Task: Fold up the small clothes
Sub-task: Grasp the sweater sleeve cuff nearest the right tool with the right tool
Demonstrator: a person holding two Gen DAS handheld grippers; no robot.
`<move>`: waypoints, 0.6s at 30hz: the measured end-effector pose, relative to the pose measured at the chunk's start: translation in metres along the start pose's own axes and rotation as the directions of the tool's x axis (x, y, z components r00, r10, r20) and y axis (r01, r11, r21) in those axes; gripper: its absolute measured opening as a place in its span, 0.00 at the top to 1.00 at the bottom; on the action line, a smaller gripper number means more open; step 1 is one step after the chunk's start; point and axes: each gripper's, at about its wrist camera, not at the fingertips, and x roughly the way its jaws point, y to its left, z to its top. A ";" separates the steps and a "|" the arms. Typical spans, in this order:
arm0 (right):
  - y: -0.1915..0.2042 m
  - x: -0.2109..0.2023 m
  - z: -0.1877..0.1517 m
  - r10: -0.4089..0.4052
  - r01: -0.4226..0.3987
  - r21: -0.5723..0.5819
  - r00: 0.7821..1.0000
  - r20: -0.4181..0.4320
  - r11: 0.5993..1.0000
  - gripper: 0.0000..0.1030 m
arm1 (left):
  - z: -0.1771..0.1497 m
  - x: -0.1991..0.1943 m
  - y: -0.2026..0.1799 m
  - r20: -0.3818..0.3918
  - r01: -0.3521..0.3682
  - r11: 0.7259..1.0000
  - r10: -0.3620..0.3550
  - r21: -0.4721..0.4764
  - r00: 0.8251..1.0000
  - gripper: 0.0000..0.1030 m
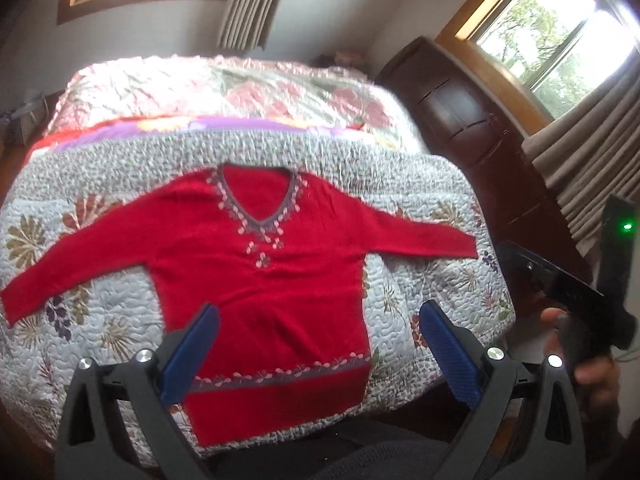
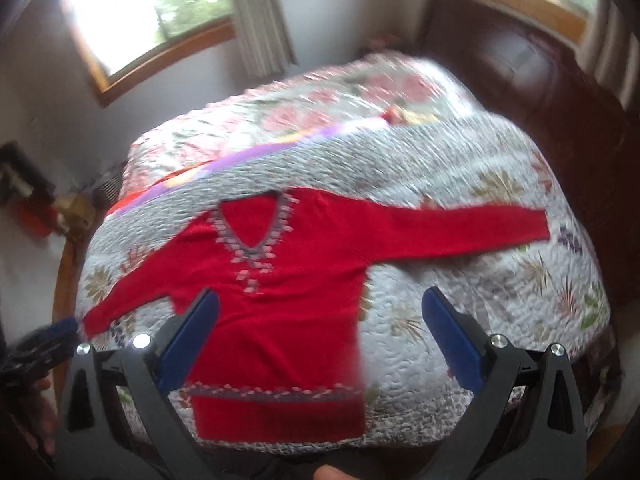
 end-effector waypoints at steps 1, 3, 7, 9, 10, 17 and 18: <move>-0.022 0.010 0.002 0.006 -0.006 0.051 1.000 -0.007 0.999 0.03 | 0.002 0.009 -0.003 -0.008 0.011 1.000 -0.011 -0.005 1.000 0.04; -0.079 0.034 0.008 0.005 -0.001 0.181 1.000 -0.024 0.983 0.06 | 0.005 0.025 -0.009 -0.015 -0.001 1.000 0.001 0.003 1.000 0.04; -0.201 0.084 0.010 0.081 -0.053 0.441 0.996 -0.045 0.896 0.47 | 0.005 0.055 -0.012 -0.019 0.015 0.998 -0.016 -0.057 1.000 0.04; -0.263 0.109 0.009 0.143 -0.106 0.573 0.989 -0.020 0.813 0.48 | 0.005 0.068 -0.009 -0.026 0.022 0.994 -0.025 -0.110 0.999 0.04; -0.285 0.118 0.010 0.152 -0.114 0.614 0.988 -0.010 0.781 0.48 | 0.004 0.076 -0.007 -0.047 0.005 0.990 -0.012 -0.139 0.999 0.04; -0.431 0.182 0.009 0.172 -0.165 0.843 0.981 0.088 0.511 0.54 | -0.010 0.107 0.003 -0.131 -0.080 0.962 0.047 -0.259 0.990 0.04; -0.445 0.190 0.009 0.173 -0.166 0.861 0.981 0.092 0.481 0.54 | -0.011 0.109 0.003 -0.137 -0.084 0.958 0.048 -0.273 0.989 0.04</move>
